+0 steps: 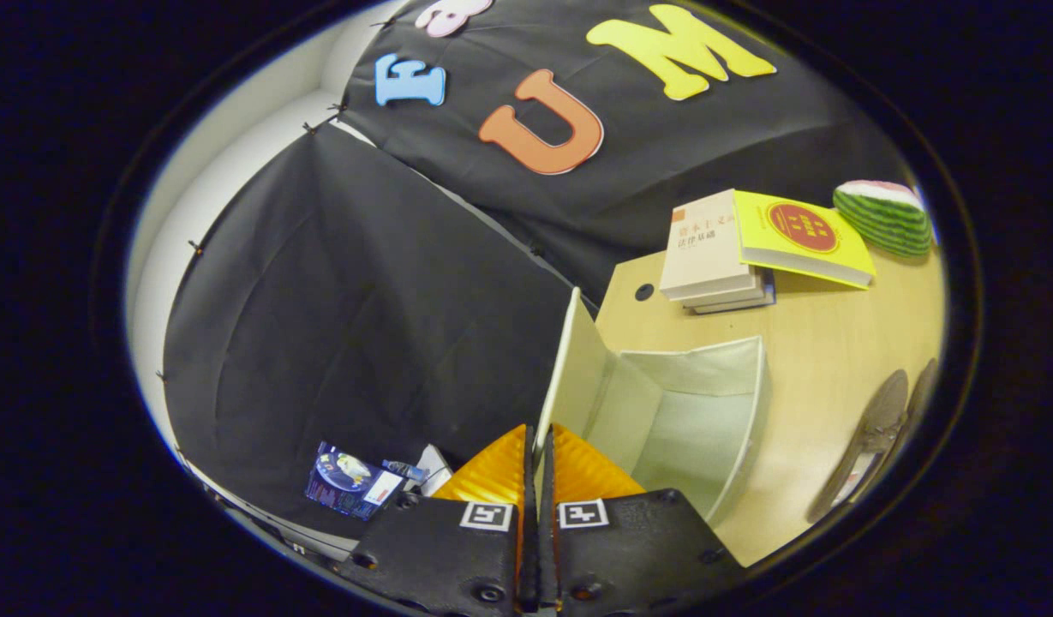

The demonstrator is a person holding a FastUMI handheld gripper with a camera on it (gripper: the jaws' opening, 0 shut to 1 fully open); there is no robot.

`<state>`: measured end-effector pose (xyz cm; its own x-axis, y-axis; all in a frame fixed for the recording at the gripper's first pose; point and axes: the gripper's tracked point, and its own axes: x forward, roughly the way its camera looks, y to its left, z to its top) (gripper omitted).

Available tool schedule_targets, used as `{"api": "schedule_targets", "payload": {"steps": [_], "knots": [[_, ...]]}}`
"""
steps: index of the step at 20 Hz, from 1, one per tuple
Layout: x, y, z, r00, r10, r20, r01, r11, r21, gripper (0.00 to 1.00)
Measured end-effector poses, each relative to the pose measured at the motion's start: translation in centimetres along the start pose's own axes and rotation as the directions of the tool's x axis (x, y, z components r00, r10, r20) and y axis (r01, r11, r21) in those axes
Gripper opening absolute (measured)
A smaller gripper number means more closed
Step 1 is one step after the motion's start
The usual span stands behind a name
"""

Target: Open the storage box then place both shoes into the box .Put the left shoe in first, then the right shoe, with the right side of both shoes facing outward in a uniform manner.

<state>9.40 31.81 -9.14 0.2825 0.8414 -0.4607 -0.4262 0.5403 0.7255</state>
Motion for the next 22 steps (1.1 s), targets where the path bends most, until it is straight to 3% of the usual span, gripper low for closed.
{"api": "schedule_targets", "payload": {"steps": [12,14,19,22], "knots": [[8.4,7.3,0.4,0.996,0.083,0.027,-0.087,0.966,0.243,0.10],[9.3,7.8,-0.4,0.998,0.057,0.002,-0.056,0.974,0.220,0.14],[9.1,5.5,-2.2,0.997,-0.060,-0.045,0.065,0.991,0.116,0.43],[7.9,3.6,-2.8,0.991,-0.114,-0.071,0.121,0.987,0.103,0.53]]}}
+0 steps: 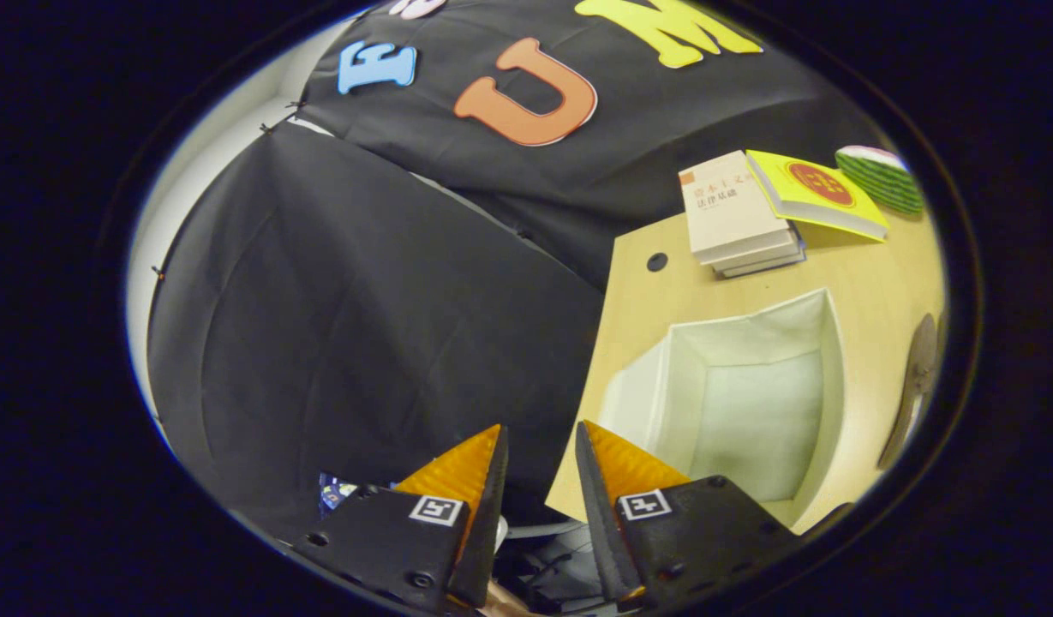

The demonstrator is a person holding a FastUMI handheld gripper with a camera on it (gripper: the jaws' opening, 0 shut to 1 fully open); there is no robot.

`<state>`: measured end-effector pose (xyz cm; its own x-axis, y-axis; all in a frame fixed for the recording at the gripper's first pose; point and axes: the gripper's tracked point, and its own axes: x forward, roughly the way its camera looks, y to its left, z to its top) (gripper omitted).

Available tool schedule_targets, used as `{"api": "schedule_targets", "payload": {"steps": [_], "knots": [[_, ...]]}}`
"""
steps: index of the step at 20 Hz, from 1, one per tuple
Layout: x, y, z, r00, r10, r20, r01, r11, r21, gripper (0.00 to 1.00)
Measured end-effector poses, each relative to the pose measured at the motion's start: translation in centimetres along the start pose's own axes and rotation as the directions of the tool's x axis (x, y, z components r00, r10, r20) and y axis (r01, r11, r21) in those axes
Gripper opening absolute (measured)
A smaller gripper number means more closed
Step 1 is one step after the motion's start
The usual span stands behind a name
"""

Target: Open the storage box then place both shoes into the box .Put the left shoe in first, then the right shoe, with the right side of both shoes facing outward in a uniform manner.

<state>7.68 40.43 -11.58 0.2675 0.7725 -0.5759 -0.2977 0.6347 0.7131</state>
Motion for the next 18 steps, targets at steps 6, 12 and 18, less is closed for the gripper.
{"api": "schedule_targets", "payload": {"steps": [6,12,18], "knots": [[-4.3,-8.4,2.9,0.920,-0.357,0.162,0.385,0.901,-0.200,1.00],[-7.8,-13.4,2.4,0.887,-0.425,0.181,0.460,0.854,-0.245,1.00],[-12.6,-22.3,1.6,0.834,-0.530,0.154,0.551,0.814,-0.185,1.00]]}}
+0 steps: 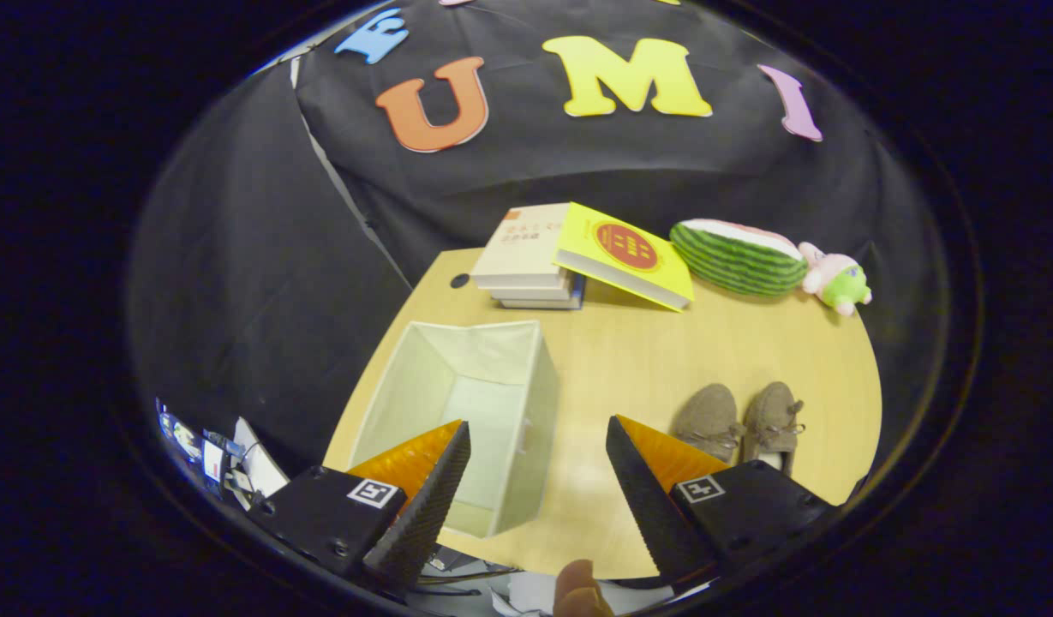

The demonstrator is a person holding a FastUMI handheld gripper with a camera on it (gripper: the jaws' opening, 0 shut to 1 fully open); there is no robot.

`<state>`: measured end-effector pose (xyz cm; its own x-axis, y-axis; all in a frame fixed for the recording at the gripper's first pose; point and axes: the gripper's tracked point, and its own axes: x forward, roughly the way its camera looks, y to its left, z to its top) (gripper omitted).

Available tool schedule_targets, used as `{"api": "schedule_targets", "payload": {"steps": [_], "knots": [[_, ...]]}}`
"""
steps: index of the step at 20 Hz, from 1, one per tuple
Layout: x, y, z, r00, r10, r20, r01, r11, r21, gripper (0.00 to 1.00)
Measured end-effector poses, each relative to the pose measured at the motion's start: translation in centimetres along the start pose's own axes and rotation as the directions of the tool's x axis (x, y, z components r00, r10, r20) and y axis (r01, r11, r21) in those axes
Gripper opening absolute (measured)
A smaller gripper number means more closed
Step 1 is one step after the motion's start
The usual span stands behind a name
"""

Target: Open the storage box then place both shoes into the box .Put the left shoe in first, then the right shoe, with the right side of both shoes facing outward in a uniform manner.

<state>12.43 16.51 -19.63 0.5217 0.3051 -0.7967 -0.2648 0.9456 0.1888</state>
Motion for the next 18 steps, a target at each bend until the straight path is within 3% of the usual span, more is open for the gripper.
{"api": "schedule_targets", "payload": {"steps": [4,10,18], "knots": [[0.8,-7.6,-1.3,0.993,-0.115,-0.016,0.115,0.993,0.023,1.00],[2.7,-14.6,-4.4,0.976,-0.200,-0.083,0.204,0.978,0.040,1.00],[6.6,-18.0,-9.8,0.936,-0.254,-0.243,0.276,0.959,0.060,1.00]]}}
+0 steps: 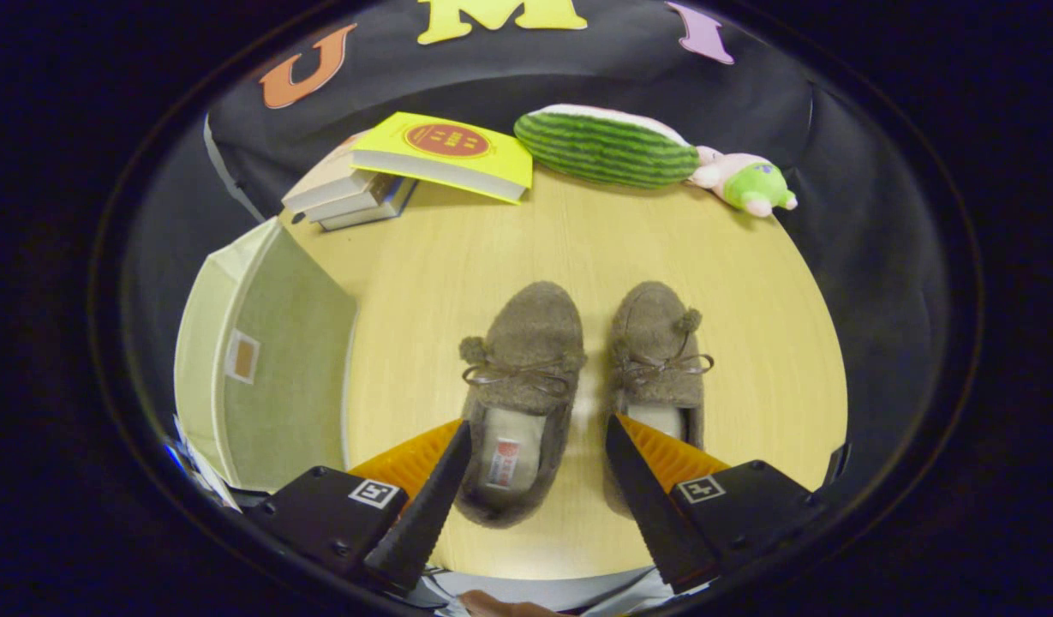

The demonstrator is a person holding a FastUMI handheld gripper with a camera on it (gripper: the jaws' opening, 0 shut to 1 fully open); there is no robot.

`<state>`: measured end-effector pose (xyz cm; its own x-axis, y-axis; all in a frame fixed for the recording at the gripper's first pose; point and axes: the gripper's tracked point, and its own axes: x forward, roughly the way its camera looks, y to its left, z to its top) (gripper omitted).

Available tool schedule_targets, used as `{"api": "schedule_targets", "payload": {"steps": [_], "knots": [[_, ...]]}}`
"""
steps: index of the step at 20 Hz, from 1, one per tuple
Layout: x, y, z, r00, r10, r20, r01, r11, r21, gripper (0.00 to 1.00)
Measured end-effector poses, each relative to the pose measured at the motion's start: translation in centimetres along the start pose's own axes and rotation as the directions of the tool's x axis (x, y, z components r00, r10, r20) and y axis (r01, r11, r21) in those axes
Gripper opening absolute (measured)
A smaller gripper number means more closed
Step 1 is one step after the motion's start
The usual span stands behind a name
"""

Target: Open the storage box then place both shoes into the box .Put the left shoe in first, then the right shoe, with the right side of both shoes facing outward in a uniform manner.

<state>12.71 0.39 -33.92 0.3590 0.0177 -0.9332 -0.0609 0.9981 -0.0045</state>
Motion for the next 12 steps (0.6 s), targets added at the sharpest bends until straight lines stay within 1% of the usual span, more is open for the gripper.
{"api": "schedule_targets", "payload": {"steps": [1,2,5,6,7,8,9,10,11,12], "knots": [[0.6,0.0,-0.4,1.000,0.005,-0.023,-0.005,1.000,0.002,1.00],[1.1,-0.1,-0.6,0.999,-0.001,-0.043,0.001,1.000,-0.002,0.98],[2.7,-1.6,-1.0,0.995,-0.058,-0.078,0.057,0.998,-0.010,0.69],[3.1,-1.9,-1.4,0.994,-0.057,-0.098,0.059,0.998,0.015,0.59],[3.7,-1.5,-1.4,0.994,-0.029,-0.108,0.034,0.999,0.040,0.49],[4.3,-1.3,-1.5,0.993,0.004,-0.115,0.003,0.998,0.063,0.42],[4.8,-1.2,-1.5,0.992,0.023,-0.121,-0.014,0.997,0.081,0.31],[5.1,-1.1,-1.6,0.991,0.040,-0.128,-0.027,0.994,0.102,0.26],[5.2,-1.0,-1.5,0.990,0.057,-0.128,-0.045,0.995,0.092,0.20],[5.0,-1.1,-1.6,0.989,0.063,-0.133,-0.053,0.996,0.078,0.18]]}}
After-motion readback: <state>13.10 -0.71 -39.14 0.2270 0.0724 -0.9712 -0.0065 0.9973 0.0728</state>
